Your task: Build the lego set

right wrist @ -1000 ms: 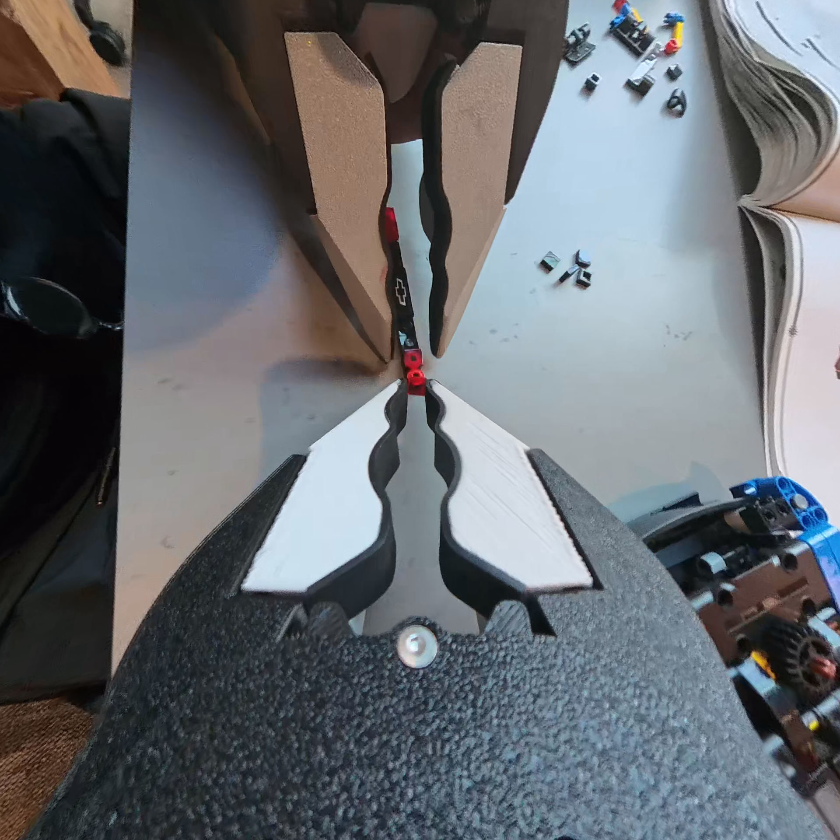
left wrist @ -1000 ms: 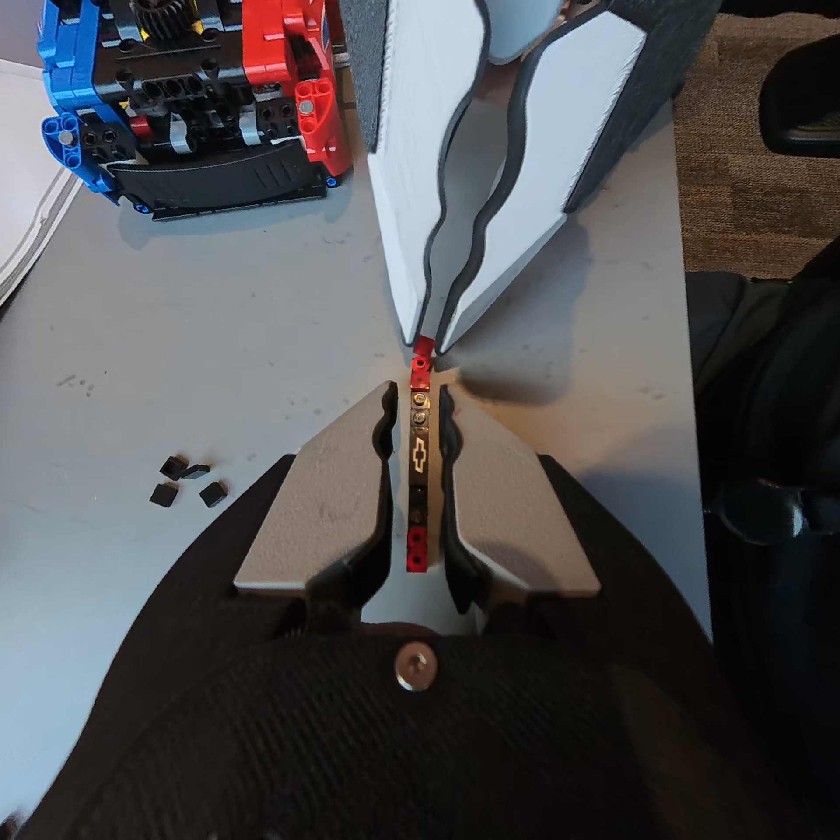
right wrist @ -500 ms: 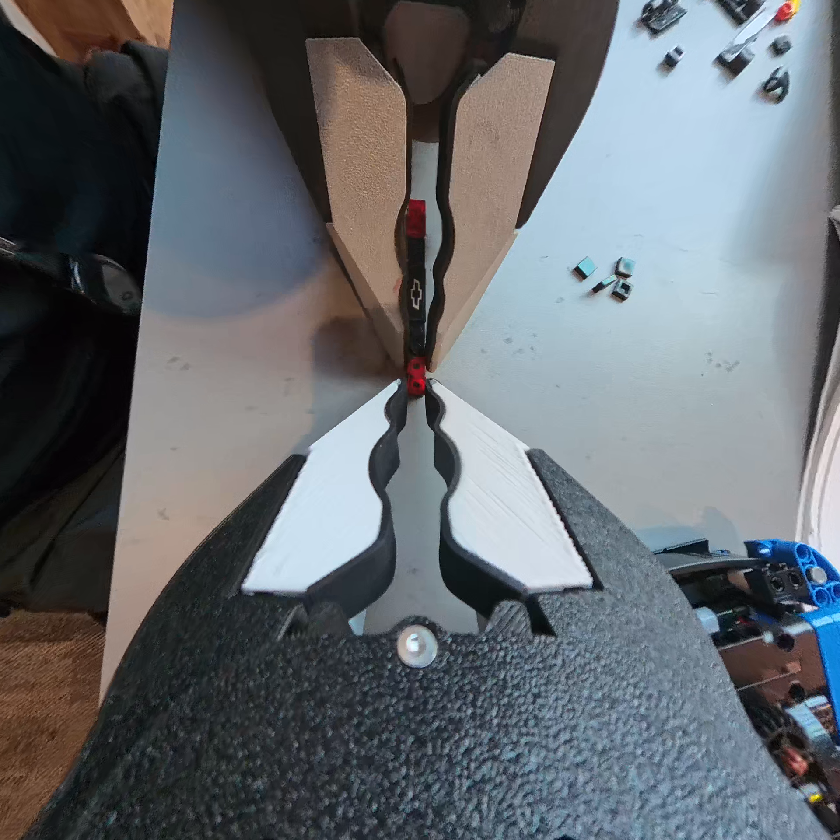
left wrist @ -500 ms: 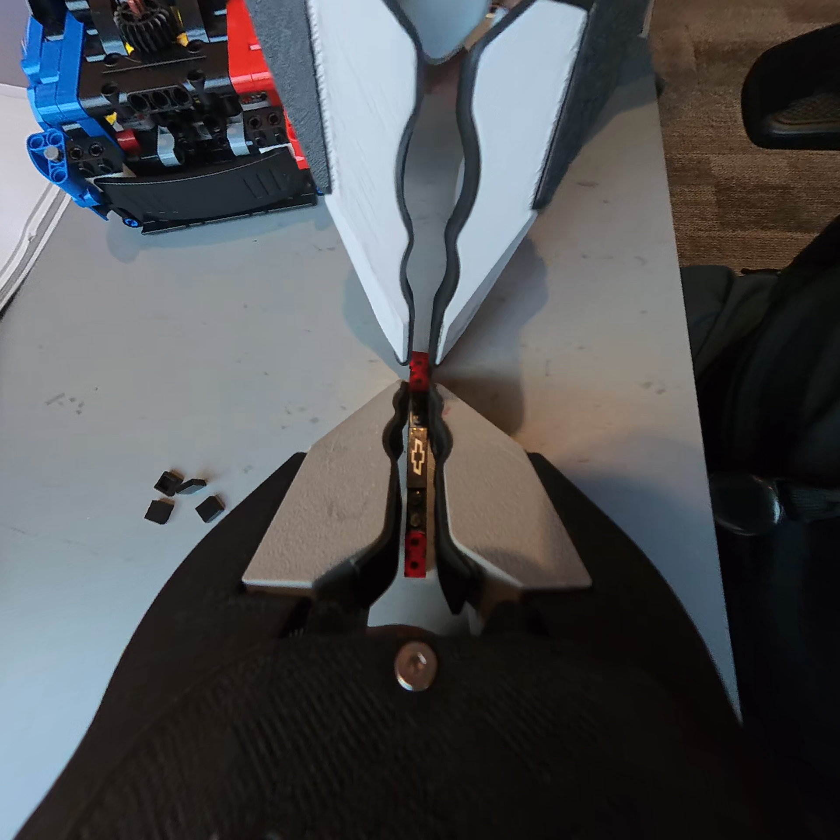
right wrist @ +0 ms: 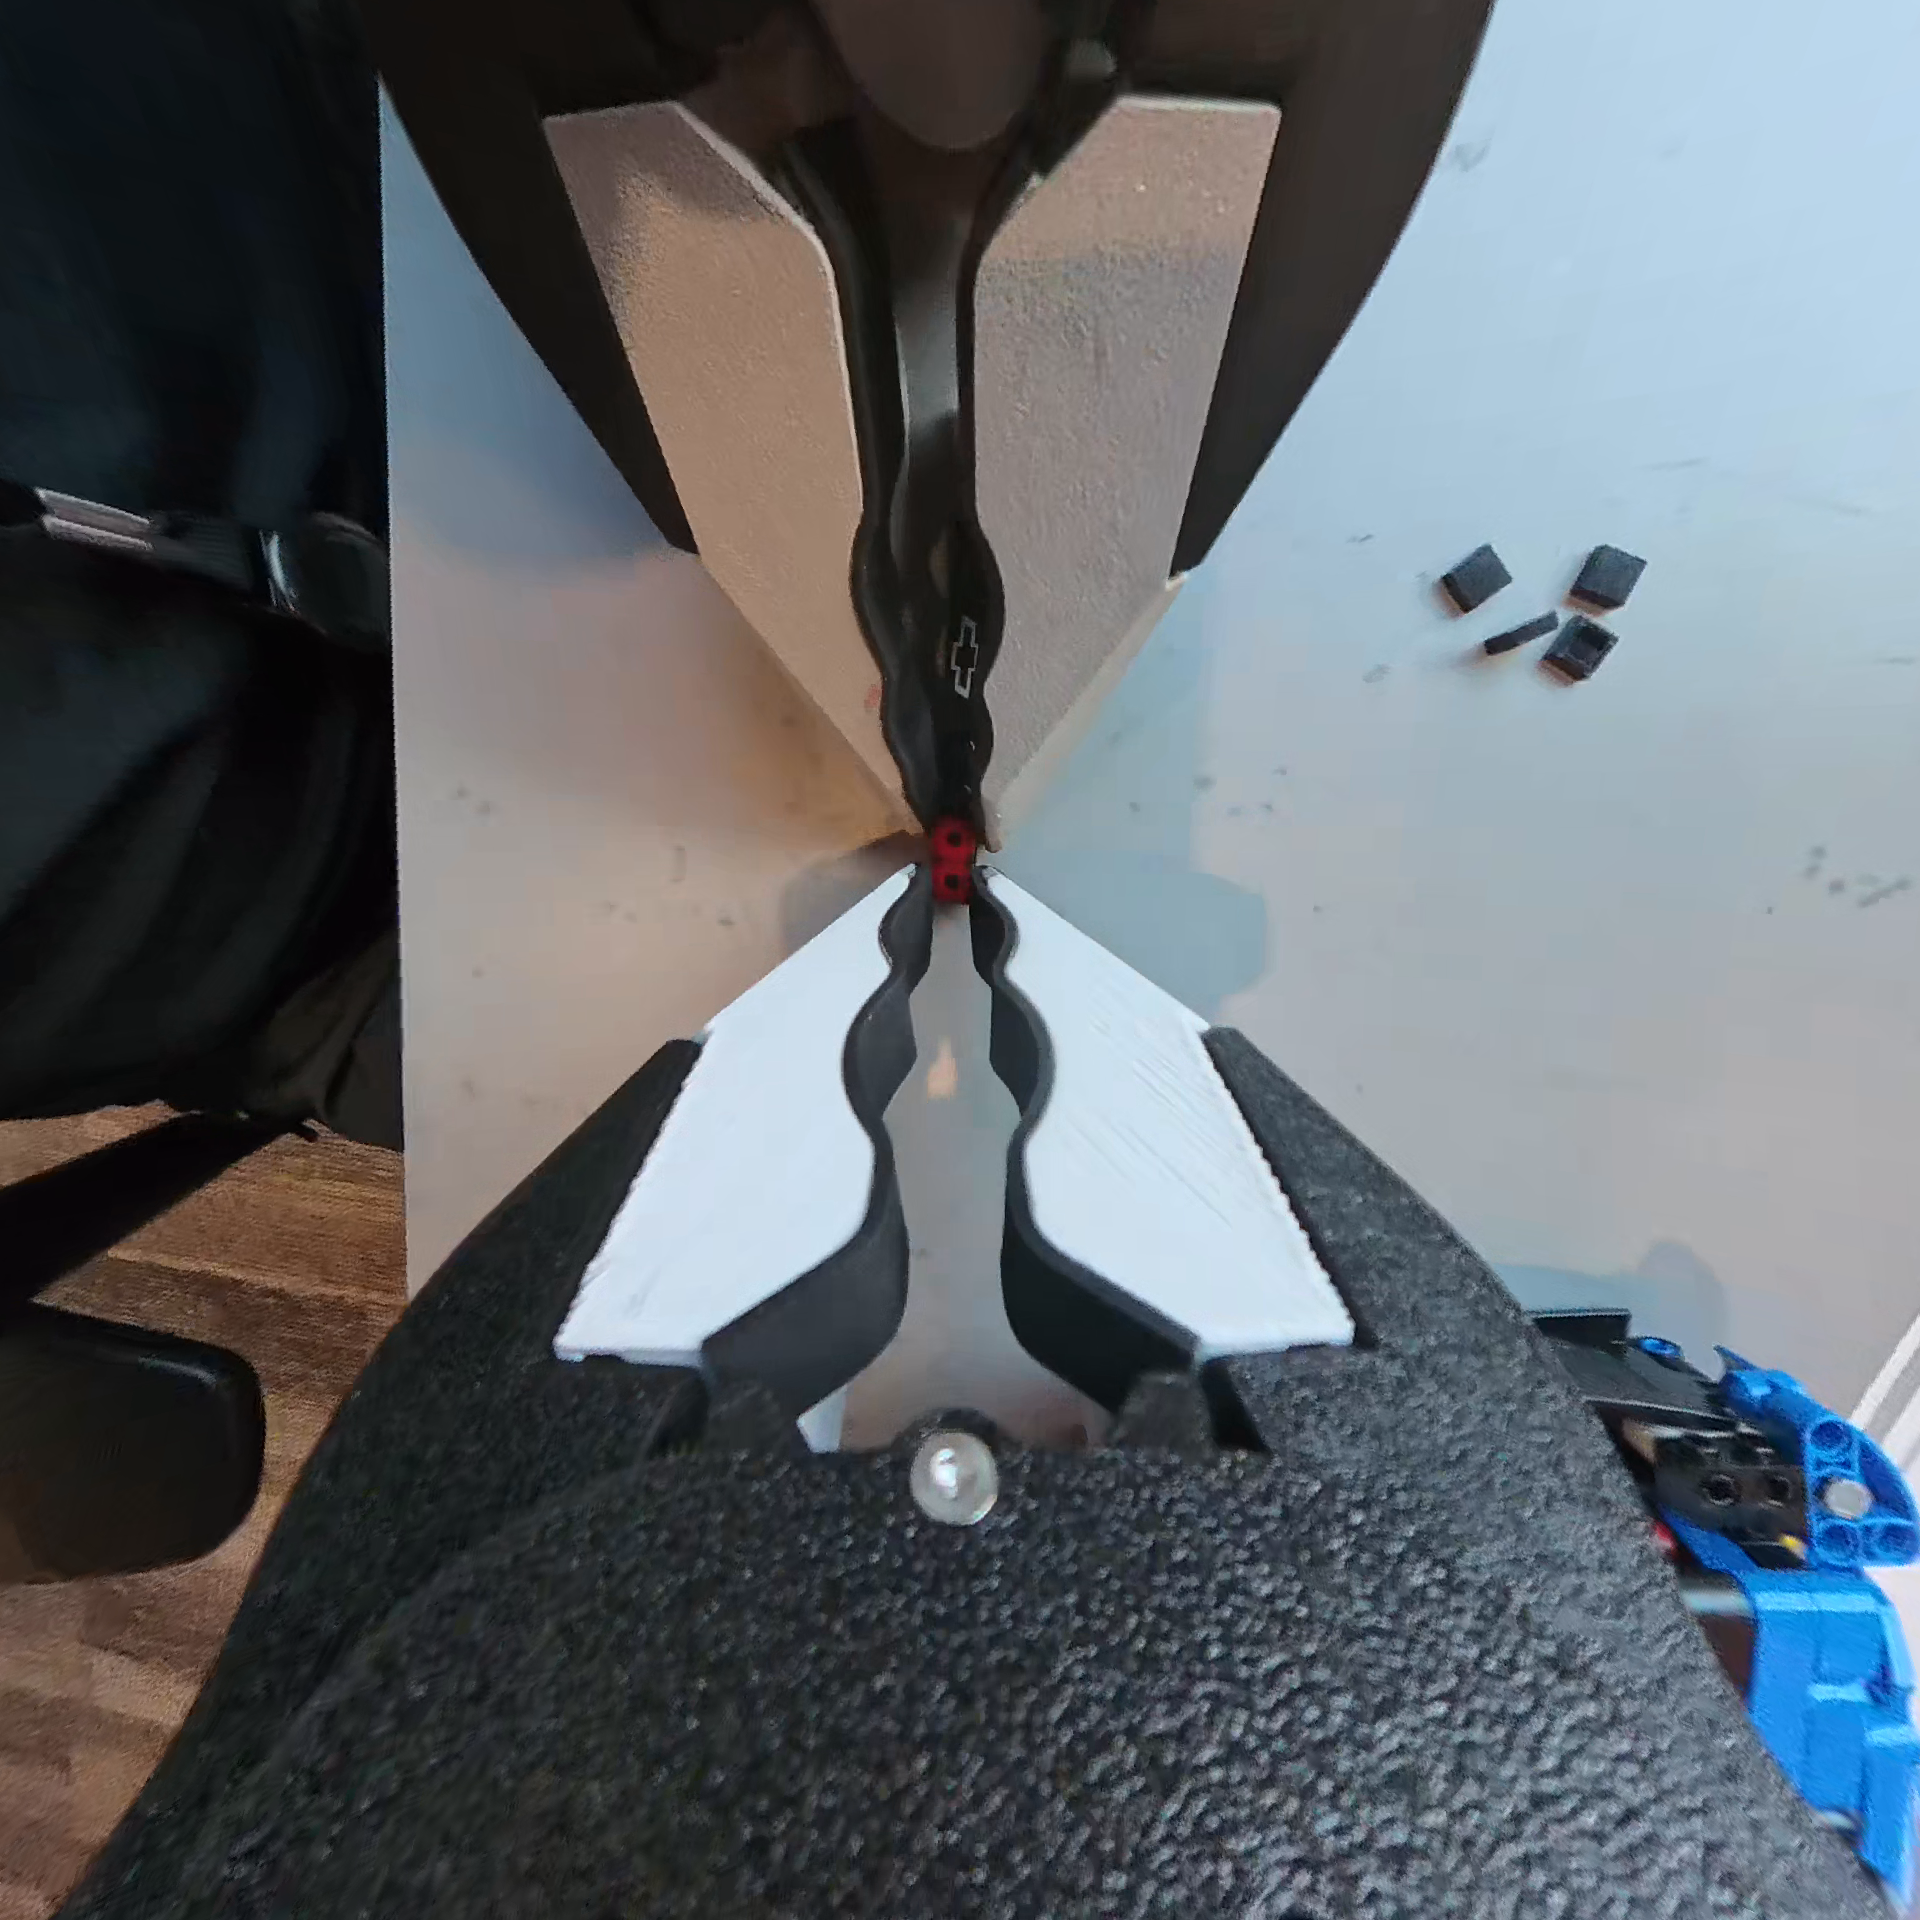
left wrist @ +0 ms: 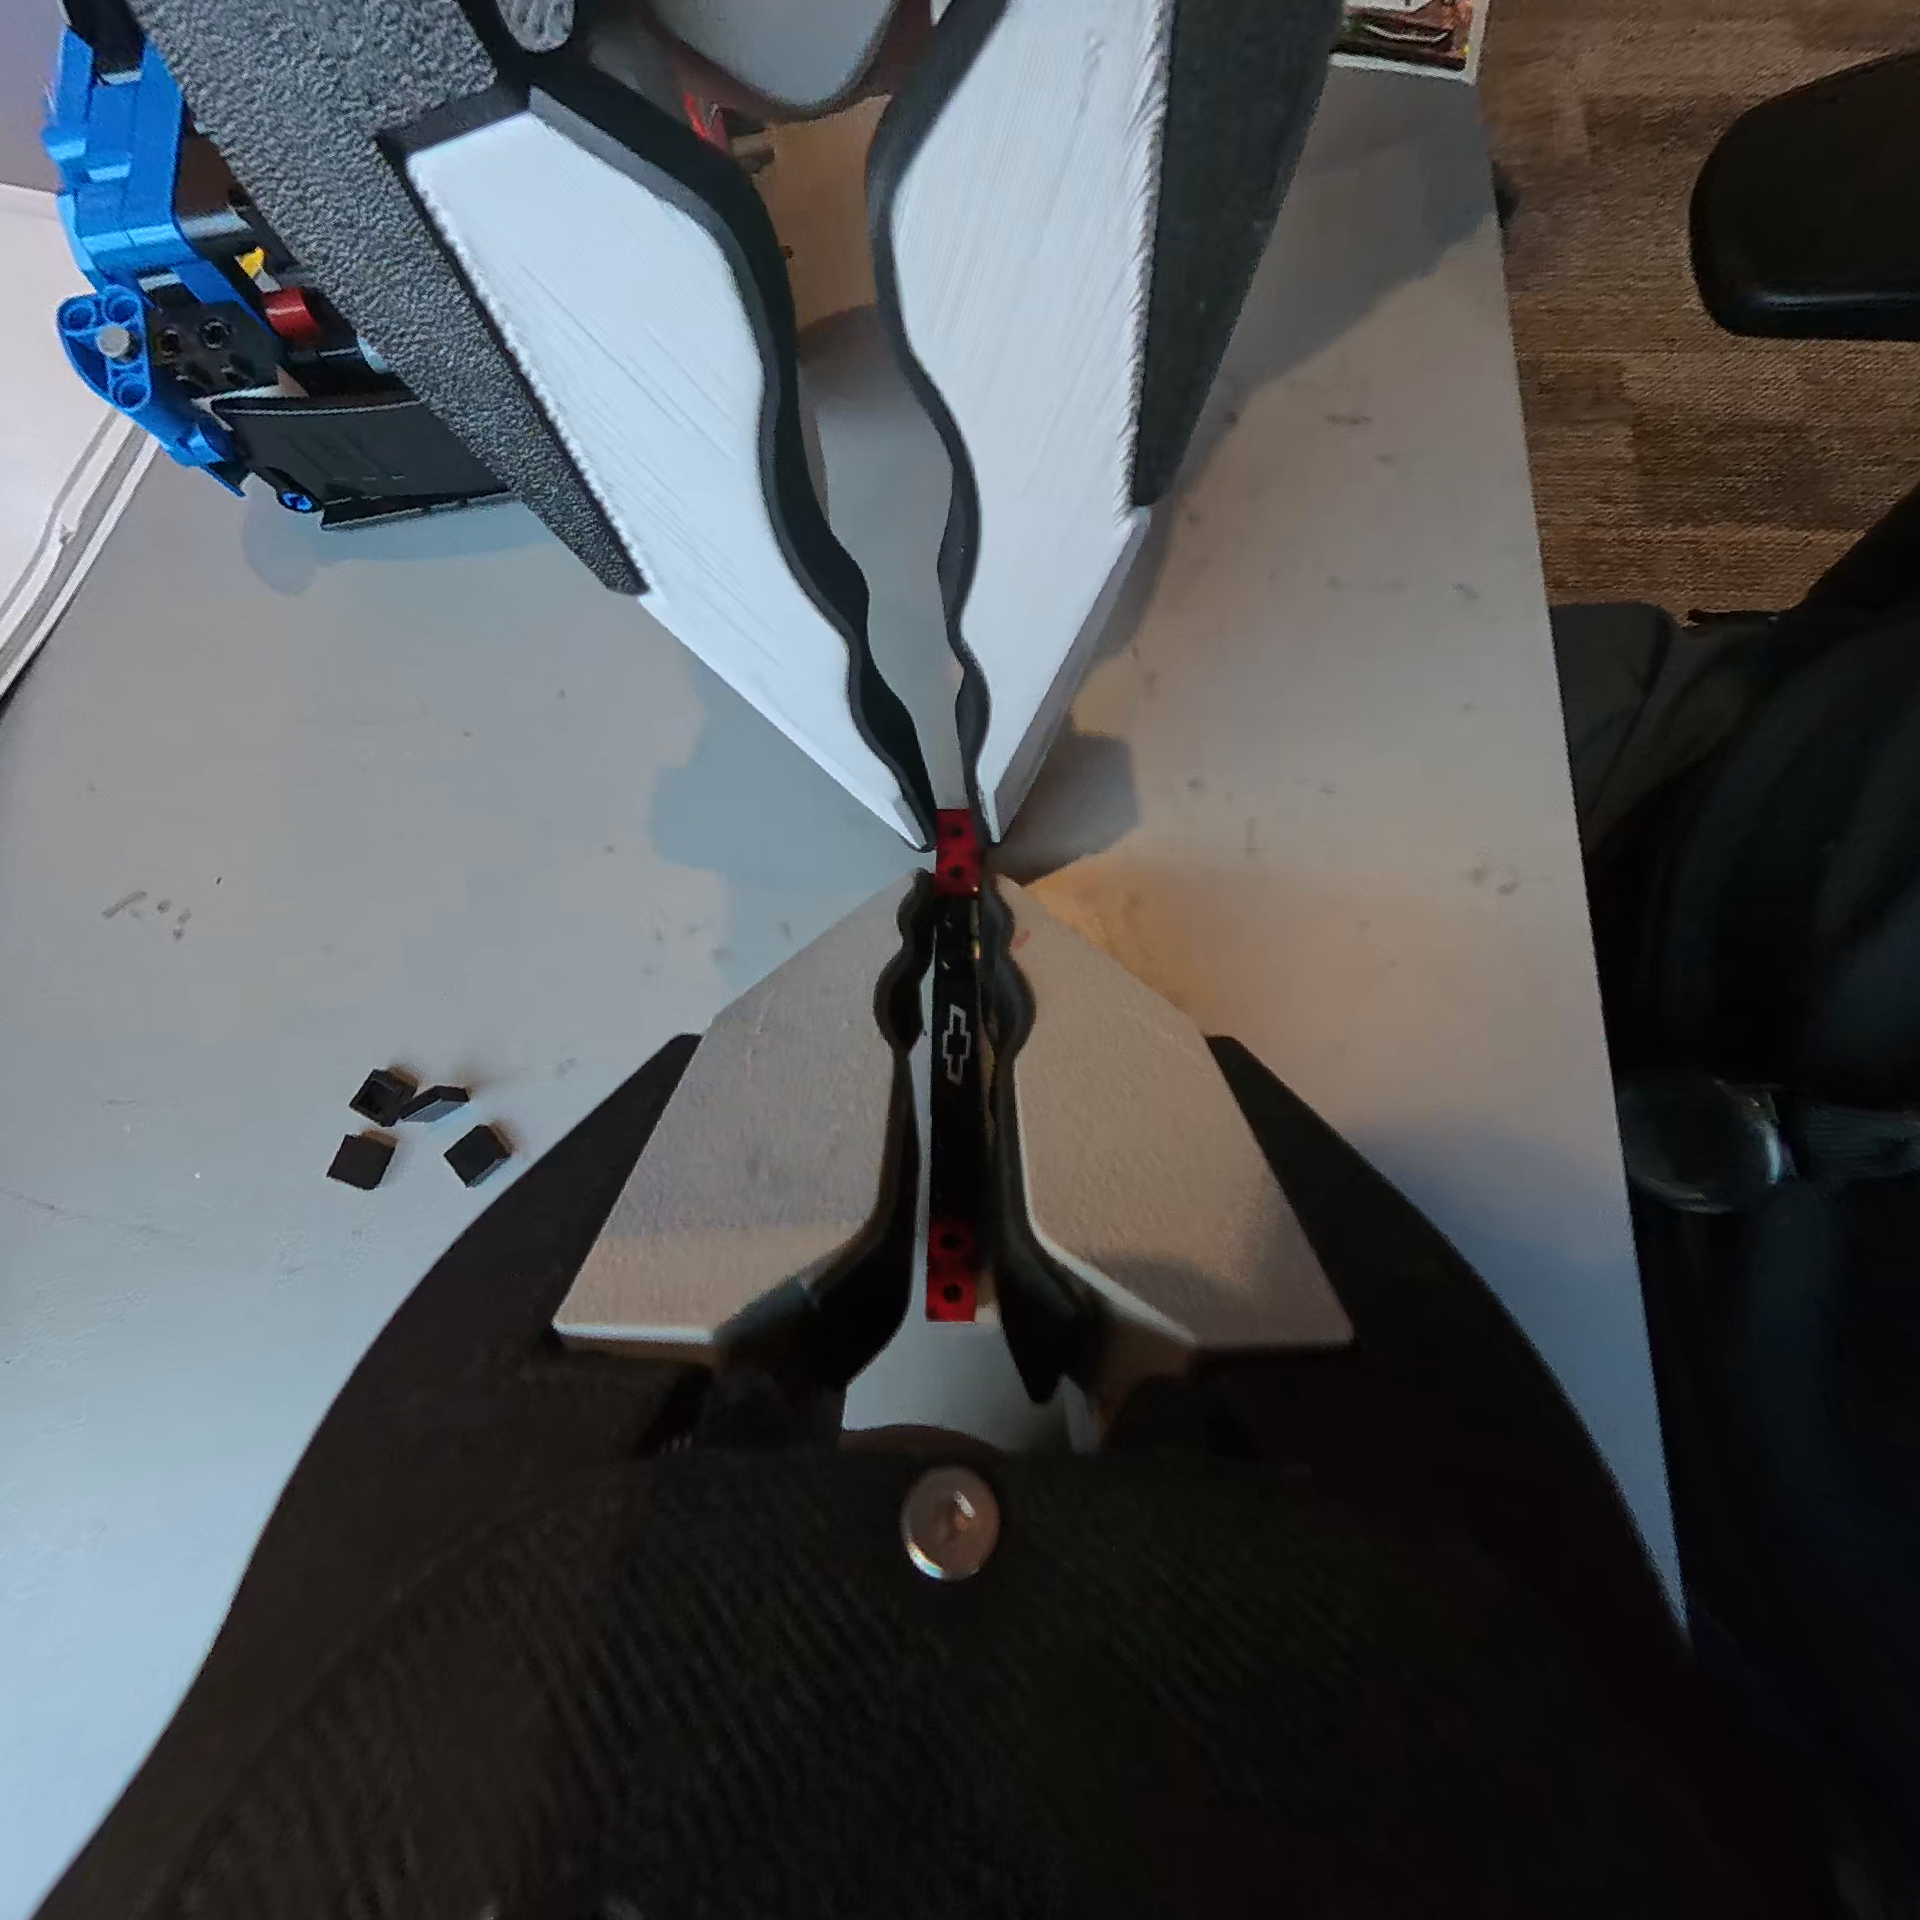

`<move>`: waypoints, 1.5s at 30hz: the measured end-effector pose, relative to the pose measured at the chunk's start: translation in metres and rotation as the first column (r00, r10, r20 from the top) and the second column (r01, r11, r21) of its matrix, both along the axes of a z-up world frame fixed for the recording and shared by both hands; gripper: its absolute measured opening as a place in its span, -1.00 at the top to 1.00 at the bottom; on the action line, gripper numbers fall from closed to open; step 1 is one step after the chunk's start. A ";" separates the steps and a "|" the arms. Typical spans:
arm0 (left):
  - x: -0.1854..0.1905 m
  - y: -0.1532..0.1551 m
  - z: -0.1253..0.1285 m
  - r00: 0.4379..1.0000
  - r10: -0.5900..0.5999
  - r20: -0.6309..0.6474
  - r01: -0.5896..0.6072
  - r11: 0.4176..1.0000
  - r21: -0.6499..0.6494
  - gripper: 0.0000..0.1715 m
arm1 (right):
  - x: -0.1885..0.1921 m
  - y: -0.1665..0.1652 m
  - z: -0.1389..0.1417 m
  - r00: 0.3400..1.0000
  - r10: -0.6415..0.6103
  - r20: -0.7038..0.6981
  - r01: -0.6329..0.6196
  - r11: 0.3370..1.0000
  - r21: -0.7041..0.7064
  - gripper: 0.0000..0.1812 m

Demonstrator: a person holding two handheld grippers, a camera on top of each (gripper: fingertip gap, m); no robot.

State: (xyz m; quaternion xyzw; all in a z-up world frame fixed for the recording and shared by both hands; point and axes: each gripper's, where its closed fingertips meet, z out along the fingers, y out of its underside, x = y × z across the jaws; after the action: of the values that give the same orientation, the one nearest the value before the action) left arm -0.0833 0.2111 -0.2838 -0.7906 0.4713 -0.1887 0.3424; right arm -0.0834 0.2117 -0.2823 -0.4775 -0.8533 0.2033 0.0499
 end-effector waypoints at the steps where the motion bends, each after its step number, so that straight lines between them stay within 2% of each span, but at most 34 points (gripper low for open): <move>1: -0.001 0.000 0.000 1.000 0.001 0.005 -0.001 1.000 -0.008 0.95 | -0.001 -0.001 0.000 1.000 -0.012 -0.002 0.012 1.000 -0.010 0.93; 7: -0.002 -0.001 0.000 1.000 0.000 0.003 0.000 1.000 0.000 0.94 | -0.003 -0.002 0.000 0.991 -0.081 -0.103 0.087 0.995 0.048 0.93; 13: -0.002 -0.001 0.000 1.000 0.000 0.004 0.000 1.000 0.001 0.94 | 0.002 -0.002 0.013 0.950 -0.193 -0.246 0.192 0.981 -0.029 1.00; 16: -0.002 -0.001 0.000 1.000 0.000 0.007 0.000 1.000 -0.004 0.94 | 0.000 0.002 0.013 0.943 -0.195 -0.271 0.205 0.979 0.007 1.00; 21: -0.002 0.000 0.000 1.000 0.007 0.000 -0.007 1.000 0.007 0.95 | 0.001 -0.003 0.003 0.962 -0.130 -0.240 0.151 0.986 0.071 1.00; 28: -0.003 0.000 0.000 1.000 0.011 0.004 -0.011 1.000 -0.001 0.94 | 0.000 -0.002 0.003 0.970 -0.170 -0.175 0.176 0.984 0.023 1.00; 32: -0.003 0.000 0.000 1.000 0.011 0.007 -0.011 1.000 -0.003 0.95 | -0.010 -0.006 0.007 0.949 -0.222 -0.222 0.213 0.975 -0.065 1.00; 35: -0.003 0.000 0.000 1.000 0.010 0.008 -0.010 1.000 -0.004 0.94 | -0.008 -0.002 0.006 0.949 -0.201 -0.242 0.210 0.978 0.010 1.00; 37: -0.003 0.000 0.000 1.000 0.010 0.010 -0.010 1.000 -0.006 0.94 | -0.012 -0.003 0.012 0.931 -0.217 -0.294 0.222 0.975 -0.015 1.00; 39: -0.003 0.000 0.000 1.000 0.009 0.010 -0.009 1.000 -0.007 0.94 | -0.010 -0.005 0.007 0.924 -0.255 -0.284 0.244 0.967 -0.076 1.00; 41: -0.003 0.000 0.000 1.000 0.009 0.013 -0.009 1.000 -0.011 0.95 | -0.008 -0.001 0.008 0.908 -0.285 -0.306 0.275 0.958 -0.078 1.00; 45: -0.003 0.000 0.000 1.000 0.007 0.016 -0.007 1.000 -0.016 0.95 | -0.010 0.006 0.034 0.790 -0.362 -0.494 0.318 0.932 -0.175 1.00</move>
State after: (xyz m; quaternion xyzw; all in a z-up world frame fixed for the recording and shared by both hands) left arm -0.0862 0.2112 -0.2837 -0.7935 0.4642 -0.1976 0.3404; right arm -0.0931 0.2177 -0.2485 -0.5524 -0.6989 0.3467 0.2936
